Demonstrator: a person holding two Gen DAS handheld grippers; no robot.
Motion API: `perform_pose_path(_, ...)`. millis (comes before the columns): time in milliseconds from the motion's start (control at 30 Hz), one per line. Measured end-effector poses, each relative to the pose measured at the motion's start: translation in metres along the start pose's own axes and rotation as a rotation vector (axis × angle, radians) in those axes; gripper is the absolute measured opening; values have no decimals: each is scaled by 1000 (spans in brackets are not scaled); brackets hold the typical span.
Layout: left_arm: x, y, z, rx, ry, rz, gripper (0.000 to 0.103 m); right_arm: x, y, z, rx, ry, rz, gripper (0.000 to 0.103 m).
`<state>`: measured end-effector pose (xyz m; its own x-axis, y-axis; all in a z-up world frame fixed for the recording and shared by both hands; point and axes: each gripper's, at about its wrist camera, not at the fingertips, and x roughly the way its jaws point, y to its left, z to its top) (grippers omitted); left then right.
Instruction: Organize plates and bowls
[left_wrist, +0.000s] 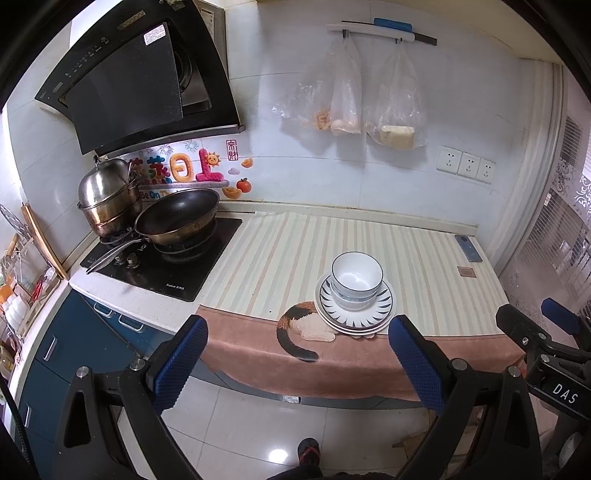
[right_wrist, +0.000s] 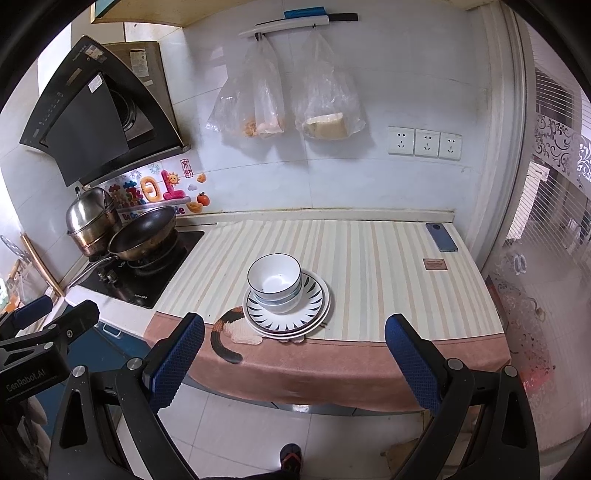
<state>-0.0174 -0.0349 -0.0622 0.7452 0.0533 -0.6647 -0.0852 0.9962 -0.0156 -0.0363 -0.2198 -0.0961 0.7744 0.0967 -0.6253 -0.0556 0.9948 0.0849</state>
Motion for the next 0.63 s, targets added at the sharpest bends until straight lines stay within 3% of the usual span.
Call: perform_pose_path(633,16,7,7,-18,9,17,100,17,7,8,-9,25,7,100)
